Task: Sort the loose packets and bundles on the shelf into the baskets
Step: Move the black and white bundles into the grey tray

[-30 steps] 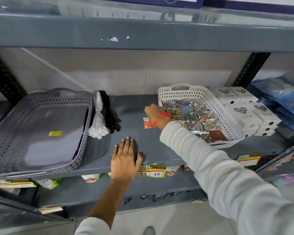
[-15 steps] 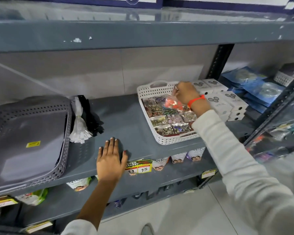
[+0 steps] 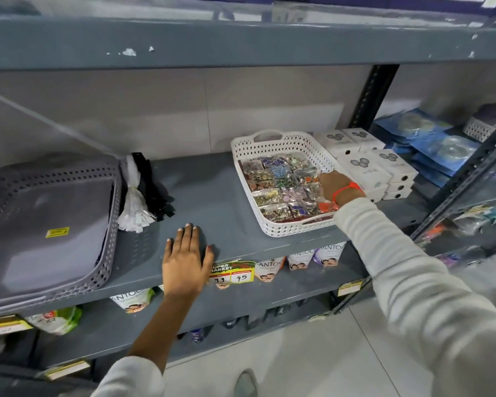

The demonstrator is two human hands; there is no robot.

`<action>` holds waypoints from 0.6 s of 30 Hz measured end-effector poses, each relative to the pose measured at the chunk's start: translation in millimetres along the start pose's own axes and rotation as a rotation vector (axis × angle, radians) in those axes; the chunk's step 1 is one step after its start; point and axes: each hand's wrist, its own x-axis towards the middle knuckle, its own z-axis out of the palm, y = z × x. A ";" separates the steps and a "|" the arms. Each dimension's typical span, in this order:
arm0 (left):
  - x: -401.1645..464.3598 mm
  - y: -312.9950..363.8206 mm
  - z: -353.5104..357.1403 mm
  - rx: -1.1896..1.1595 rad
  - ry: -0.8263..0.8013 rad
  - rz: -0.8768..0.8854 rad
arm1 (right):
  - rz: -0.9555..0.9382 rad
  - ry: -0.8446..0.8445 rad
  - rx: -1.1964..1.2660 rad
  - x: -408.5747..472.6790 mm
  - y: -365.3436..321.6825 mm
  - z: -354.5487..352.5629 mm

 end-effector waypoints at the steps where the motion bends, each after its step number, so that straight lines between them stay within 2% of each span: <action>1: 0.1 -1.0 -0.8 -0.004 -0.001 0.000 | 0.008 0.033 0.022 -1.4 -6.3 -5.1; 4: 0.2 -2.5 -5.6 -0.051 -0.019 -0.016 | -0.083 0.057 -0.092 -19.6 -32.5 -19.7; 8: 3.9 -1.5 -21.5 -0.243 0.003 -0.145 | -0.186 0.181 0.105 -33.2 -81.2 -28.5; 11: 19.1 -6.8 -39.8 -0.372 0.125 -0.271 | -0.358 0.235 0.188 -60.6 -129.8 -17.9; 15: 56.9 -18.3 -60.5 -0.384 0.245 -0.320 | -0.519 0.072 0.237 -87.9 -176.9 29.3; 18: 86.0 -24.9 -69.2 -0.353 0.209 -0.348 | -0.542 -0.063 0.164 -95.5 -197.0 69.8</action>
